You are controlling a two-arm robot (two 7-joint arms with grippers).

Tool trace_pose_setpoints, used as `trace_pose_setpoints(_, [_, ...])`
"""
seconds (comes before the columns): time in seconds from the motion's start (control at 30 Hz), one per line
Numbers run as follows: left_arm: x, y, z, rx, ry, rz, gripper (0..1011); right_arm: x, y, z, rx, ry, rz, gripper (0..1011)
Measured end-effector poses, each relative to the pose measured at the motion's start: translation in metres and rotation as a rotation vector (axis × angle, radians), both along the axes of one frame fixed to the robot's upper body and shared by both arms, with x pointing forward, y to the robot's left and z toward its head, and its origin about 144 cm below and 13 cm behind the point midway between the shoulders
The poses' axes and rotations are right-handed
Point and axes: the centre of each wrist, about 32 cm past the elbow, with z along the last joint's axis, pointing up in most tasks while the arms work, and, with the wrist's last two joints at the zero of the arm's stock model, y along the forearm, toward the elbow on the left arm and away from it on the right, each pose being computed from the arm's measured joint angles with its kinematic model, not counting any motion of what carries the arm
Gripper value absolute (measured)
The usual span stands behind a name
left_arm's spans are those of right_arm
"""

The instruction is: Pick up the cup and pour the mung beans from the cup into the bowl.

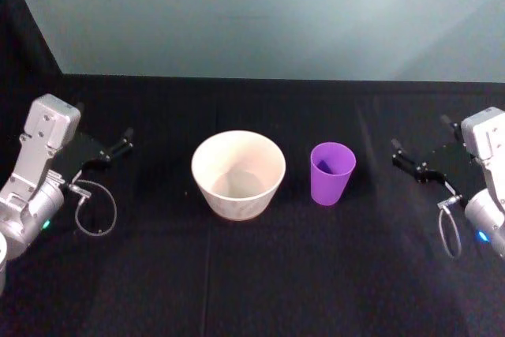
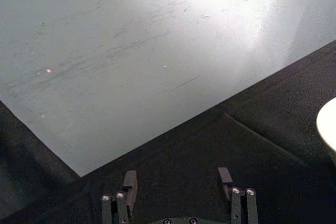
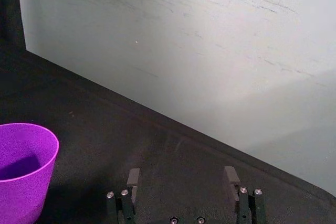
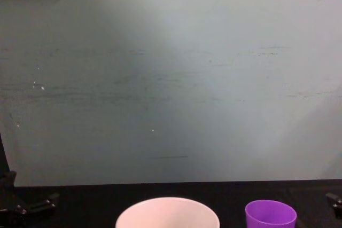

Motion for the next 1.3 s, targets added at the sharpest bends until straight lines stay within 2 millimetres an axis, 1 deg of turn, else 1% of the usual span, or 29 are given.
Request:
trace_pose_setpoints(0.6, [0.0,0.0,0.0,0.0,0.0,0.0,1000,-0.001,0.0,0.001,-0.006,0.001,0.003,1002])
trace_pose_setpoints(0.83, [0.0,0.0,0.0,0.0,0.0,0.0,1000,-0.015,-0.001,0.003,-0.08,0.009,0.047,1002])
trace_pose_setpoints(0.93, [0.0,0.0,0.0,0.0,0.0,0.0,1000,-0.024,-0.001,0.0,-0.097,0.023,0.079,1002])
trace_pose_setpoints(1.03, [0.0,0.0,0.0,0.0,0.0,0.0,1000,-0.029,0.0,-0.002,-0.102,0.03,0.096,1002])
trace_pose_setpoints(1.2, [0.0,0.0,0.0,0.0,0.0,0.0,1000,-0.04,0.008,-0.007,-0.092,0.052,0.148,1002])
trace_pose_setpoints(1.3, [0.0,0.0,0.0,0.0,0.0,0.0,1000,-0.043,0.014,-0.01,-0.079,0.06,0.171,1002])
